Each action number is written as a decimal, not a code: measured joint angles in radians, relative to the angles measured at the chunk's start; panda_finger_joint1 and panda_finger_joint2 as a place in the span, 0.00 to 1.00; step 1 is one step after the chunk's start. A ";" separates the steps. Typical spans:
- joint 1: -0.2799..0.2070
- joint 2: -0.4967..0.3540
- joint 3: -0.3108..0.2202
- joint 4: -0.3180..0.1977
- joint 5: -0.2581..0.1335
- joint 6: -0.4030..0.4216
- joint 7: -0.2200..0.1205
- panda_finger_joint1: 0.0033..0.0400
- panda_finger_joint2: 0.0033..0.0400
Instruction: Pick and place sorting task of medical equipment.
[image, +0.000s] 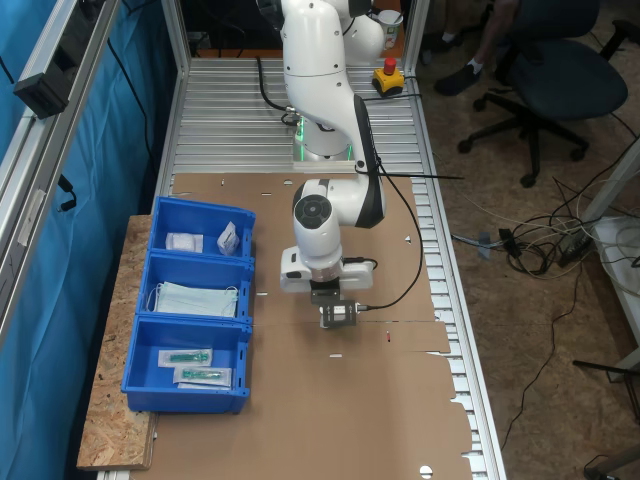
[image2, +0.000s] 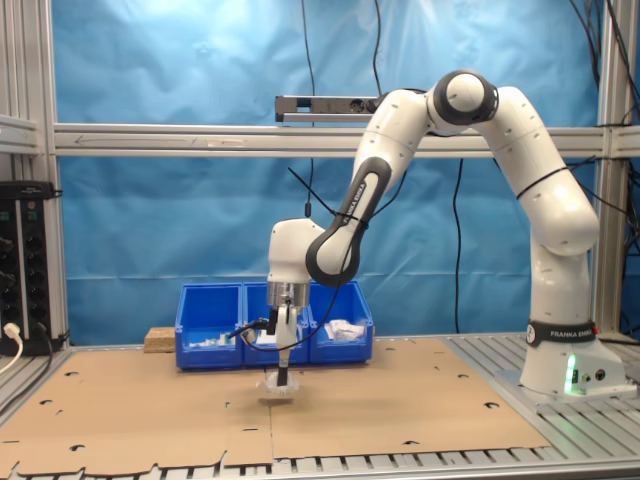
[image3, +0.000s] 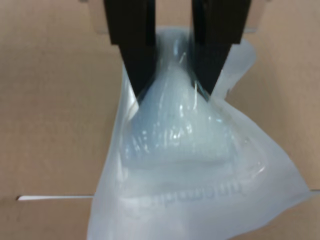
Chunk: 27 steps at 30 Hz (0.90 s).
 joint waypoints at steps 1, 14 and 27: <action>0.000 -0.010 0.000 -0.001 0.000 0.000 0.000 0.04 0.04; -0.017 -0.228 0.000 -0.049 0.000 -0.019 0.000 0.04 0.04; -0.134 -0.444 0.004 -0.102 0.000 -0.173 0.000 0.05 0.05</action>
